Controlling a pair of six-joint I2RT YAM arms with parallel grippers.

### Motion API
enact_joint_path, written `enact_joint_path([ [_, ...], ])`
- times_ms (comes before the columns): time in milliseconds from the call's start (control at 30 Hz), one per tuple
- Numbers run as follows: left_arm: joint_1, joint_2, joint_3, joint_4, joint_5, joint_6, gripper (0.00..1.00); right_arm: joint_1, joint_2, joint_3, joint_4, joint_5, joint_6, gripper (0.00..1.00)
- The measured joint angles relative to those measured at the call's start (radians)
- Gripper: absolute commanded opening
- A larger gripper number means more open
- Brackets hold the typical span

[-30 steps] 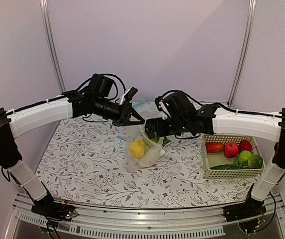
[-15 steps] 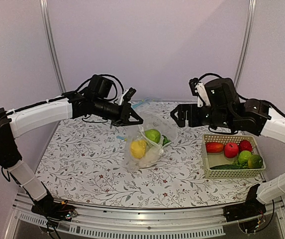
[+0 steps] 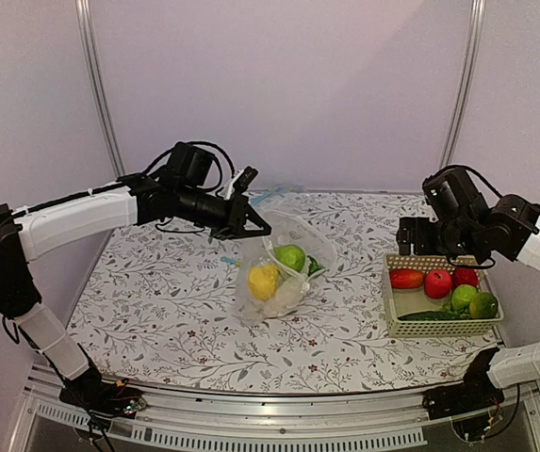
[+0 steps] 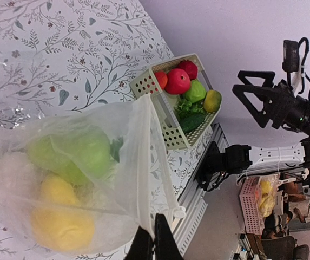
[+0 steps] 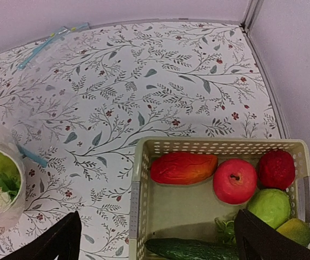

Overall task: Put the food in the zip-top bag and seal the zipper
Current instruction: Pick up the fake fruit from the bin.

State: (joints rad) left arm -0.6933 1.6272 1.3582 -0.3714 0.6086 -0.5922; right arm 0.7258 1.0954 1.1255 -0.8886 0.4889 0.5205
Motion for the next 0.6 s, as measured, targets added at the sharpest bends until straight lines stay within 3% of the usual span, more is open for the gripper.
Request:
enact_joint_path([
  [267, 0.0, -0.019, -0.018, 0.002, -0.014, 0.0, 0.0, -0.276, -0.009, -0.072, -0.165, 0.012, 0.105, 0.99],
  [600, 0.0, -0.031, -0.034, 0.011, -0.016, -0.002, 0.0, -0.499, -0.064, -0.179, -0.284, 0.078, 0.259, 0.99],
])
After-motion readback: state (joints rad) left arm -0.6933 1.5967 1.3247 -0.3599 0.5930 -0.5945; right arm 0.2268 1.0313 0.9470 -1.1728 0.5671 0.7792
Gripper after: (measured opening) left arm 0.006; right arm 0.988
